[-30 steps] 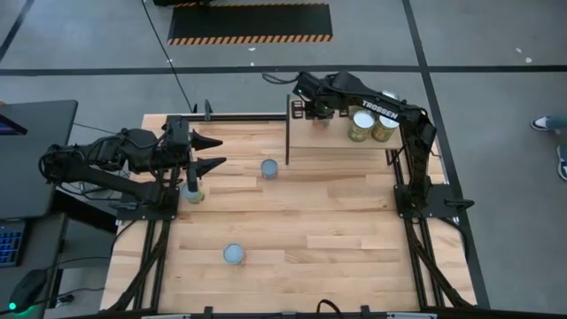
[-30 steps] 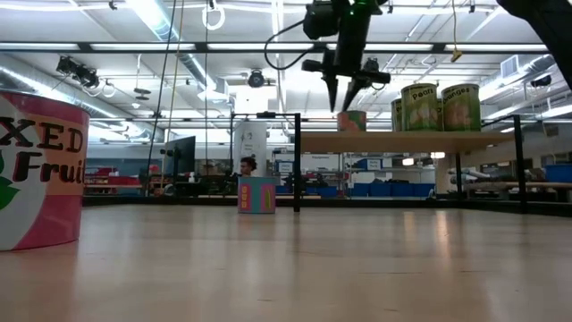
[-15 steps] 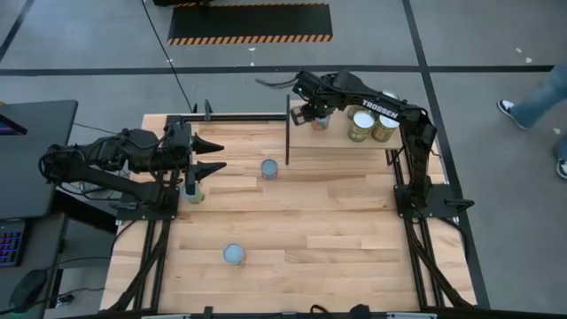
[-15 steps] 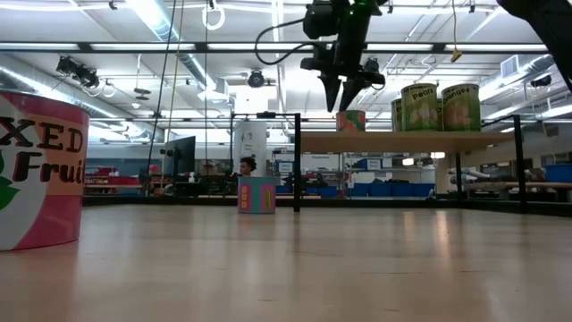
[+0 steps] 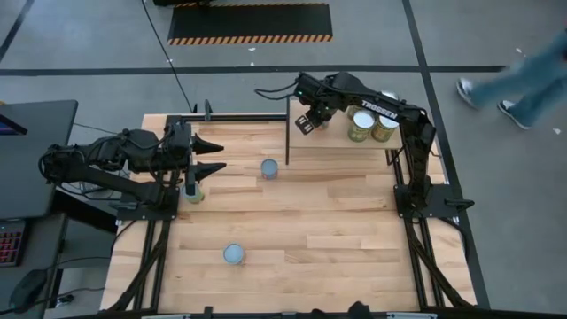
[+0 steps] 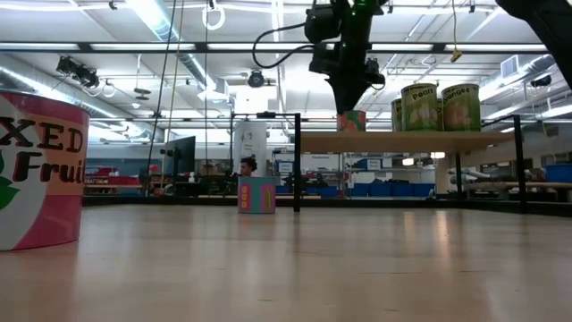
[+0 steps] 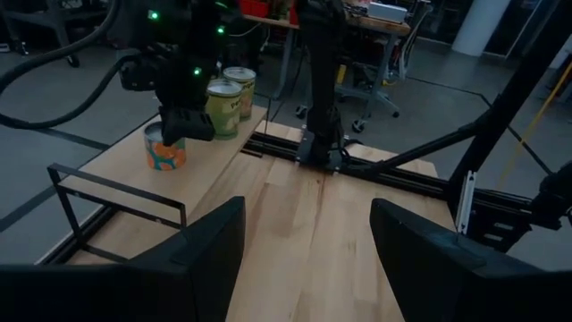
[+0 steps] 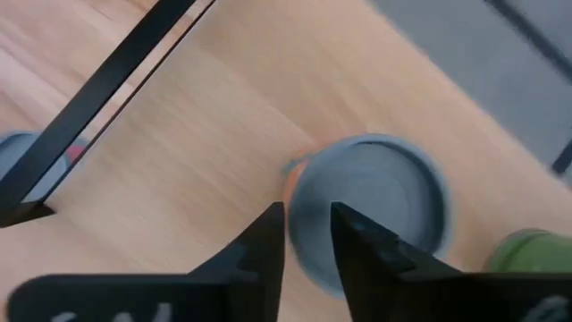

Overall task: Pick and place cans onto a shelf
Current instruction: Put the small canned oranges on the shelf

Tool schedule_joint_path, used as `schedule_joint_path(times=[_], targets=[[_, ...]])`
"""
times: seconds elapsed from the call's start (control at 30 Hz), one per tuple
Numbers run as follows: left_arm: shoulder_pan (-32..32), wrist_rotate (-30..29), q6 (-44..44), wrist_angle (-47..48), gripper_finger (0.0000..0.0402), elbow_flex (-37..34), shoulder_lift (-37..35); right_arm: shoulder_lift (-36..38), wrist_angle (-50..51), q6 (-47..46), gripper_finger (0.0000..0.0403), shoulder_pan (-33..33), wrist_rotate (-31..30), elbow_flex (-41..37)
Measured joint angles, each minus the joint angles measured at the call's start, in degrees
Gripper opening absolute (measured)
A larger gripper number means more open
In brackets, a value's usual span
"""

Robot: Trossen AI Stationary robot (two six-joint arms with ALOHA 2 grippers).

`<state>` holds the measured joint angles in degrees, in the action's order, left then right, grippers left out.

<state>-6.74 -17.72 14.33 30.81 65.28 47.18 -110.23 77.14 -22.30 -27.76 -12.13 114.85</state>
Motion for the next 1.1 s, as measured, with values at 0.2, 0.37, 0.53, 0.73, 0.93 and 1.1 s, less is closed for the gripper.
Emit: schedule_joint_path(times=[0.2,0.37,0.53,0.73,0.93,1.1], targets=[[0.0,0.0,0.0,0.0,0.0247,0.0,0.0,-0.6,0.4,0.4,0.0054,-0.2,1.5,0.1],[0.0,0.0,-0.1,-0.1,0.0247,0.0,0.0,-0.7,0.3,-6.9,0.0021,-0.5,0.6,0.2],[0.0,0.0,-0.2,-0.1,0.0247,0.0,0.0,-0.8,0.4,-25.4,0.0009,-1.1,-0.9,0.3],[0.0,0.0,-1.2,-0.2,0.0247,0.0,0.0,-0.9,-0.9,-38.9,0.0012,-3.6,-2.2,1.0],[0.0,0.0,-1.4,-0.5,0.0247,0.0,0.0,-0.9,-0.1,-52.6,0.0013,-6.1,-2.9,1.0],[0.0,0.0,-0.1,-0.6,0.0247,0.0,0.0,-0.9,-2.4,-61.1,0.0014,-6.6,-3.3,1.0]])
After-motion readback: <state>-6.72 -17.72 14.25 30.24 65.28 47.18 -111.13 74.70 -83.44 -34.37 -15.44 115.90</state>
